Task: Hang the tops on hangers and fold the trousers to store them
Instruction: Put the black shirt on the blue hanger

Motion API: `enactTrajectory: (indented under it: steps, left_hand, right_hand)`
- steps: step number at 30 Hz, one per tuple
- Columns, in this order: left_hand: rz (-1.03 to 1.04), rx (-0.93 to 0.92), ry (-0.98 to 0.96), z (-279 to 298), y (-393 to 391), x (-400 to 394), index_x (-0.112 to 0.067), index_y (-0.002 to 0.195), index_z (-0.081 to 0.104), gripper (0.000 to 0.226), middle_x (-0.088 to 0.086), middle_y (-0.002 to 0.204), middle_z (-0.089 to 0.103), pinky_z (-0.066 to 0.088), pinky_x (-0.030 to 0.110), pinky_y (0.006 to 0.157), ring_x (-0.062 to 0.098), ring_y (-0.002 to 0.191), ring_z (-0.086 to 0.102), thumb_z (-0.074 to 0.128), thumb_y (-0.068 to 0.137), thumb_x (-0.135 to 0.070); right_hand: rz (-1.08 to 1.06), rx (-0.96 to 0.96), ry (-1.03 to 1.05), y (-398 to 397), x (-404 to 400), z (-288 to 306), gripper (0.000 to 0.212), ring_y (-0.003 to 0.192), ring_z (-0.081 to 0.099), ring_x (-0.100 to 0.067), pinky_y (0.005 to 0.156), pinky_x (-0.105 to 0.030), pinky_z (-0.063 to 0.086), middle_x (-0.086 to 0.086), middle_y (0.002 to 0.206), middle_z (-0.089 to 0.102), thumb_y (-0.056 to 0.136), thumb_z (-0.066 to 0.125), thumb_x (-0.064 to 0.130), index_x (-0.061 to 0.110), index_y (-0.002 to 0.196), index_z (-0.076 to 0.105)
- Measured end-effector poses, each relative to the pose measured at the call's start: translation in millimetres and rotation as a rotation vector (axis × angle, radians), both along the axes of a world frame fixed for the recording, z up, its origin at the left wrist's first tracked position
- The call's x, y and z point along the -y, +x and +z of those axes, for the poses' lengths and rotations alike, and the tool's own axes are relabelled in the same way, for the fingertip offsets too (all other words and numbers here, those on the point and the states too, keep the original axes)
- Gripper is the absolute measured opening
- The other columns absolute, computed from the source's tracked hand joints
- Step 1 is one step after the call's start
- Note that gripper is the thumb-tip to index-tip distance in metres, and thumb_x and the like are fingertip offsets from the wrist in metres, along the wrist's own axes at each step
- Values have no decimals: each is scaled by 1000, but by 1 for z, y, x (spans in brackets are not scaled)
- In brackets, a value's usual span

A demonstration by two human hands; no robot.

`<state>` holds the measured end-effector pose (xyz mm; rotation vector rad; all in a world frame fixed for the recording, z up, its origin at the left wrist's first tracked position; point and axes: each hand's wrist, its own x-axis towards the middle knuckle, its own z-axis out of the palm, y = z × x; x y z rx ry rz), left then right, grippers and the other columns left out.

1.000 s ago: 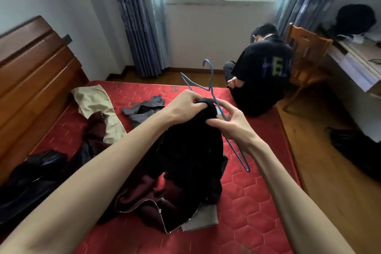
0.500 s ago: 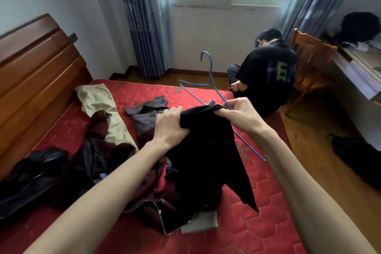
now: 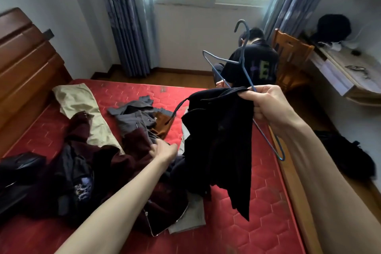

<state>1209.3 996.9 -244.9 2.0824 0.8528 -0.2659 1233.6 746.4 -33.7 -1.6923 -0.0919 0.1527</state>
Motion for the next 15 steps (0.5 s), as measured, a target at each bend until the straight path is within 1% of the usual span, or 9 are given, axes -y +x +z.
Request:
enactTrajectory:
  steps: [1,2,3,4,5,7,8,12,15]
  left_hand:
    - [-161,23,-158,-2,-4,9,-9,114,56,31,11,104,61,53,46,89,23,96,61,69,88,-21]
    - [-330,30,-296,-1,-9,20,-15,116,54,40,2,101,64,53,35,80,14,89,63,74,81,-19]
    - [-479,41,-380,-1,-14,32,-25,121,49,55,-6,104,64,54,21,85,4,93,64,78,75,-20]
    - [-572,74,-390,-3,-17,43,-30,124,46,62,-13,109,64,52,17,86,-4,100,63,79,72,-22]
    - [-592,155,-359,-5,-17,53,-26,122,51,54,-15,111,66,53,18,90,-6,104,63,76,75,-22]
    - [-455,327,-332,-6,-9,67,-6,119,65,28,6,114,74,54,33,98,16,110,68,65,92,-11]
    - [-391,377,-344,-7,-4,68,0,121,66,25,12,116,73,53,34,98,22,112,66,58,98,-6]
    - [-273,517,-373,6,10,40,-4,125,64,23,6,118,70,48,24,95,16,112,61,51,107,-9]
    - [-190,624,-423,37,28,24,-16,111,74,18,-8,102,77,51,17,82,6,96,69,57,106,-20]
  right_hand:
    - [-4,-9,-5,1,5,2,13,35,28,1,34,-13,23,15,46,37,97,69,11,4,87,68]
    - [-10,-11,-3,3,9,3,18,37,26,0,34,-14,21,14,47,35,97,69,12,10,79,70]
    - [-19,-9,1,4,14,4,28,38,25,0,35,-14,20,14,49,34,97,69,12,17,70,71]
    - [-28,-11,8,4,18,5,36,39,24,-1,35,-15,20,14,50,33,97,69,12,20,62,72]
    - [-33,-14,12,4,22,6,41,39,23,-1,35,-15,19,14,50,32,97,68,12,22,57,72]
    - [-54,-22,14,4,33,7,43,40,22,-1,36,-15,19,15,51,31,96,68,14,24,55,71]
    - [-78,-26,17,5,39,6,41,40,21,-1,36,-15,18,15,51,30,96,68,15,24,56,70]
    - [-185,-16,-38,13,68,-12,13,36,26,-3,34,-14,22,12,49,35,93,73,22,13,84,71]
    - [-230,-19,-248,16,76,-50,28,38,40,-3,38,-16,30,5,52,52,92,76,24,-3,83,73]
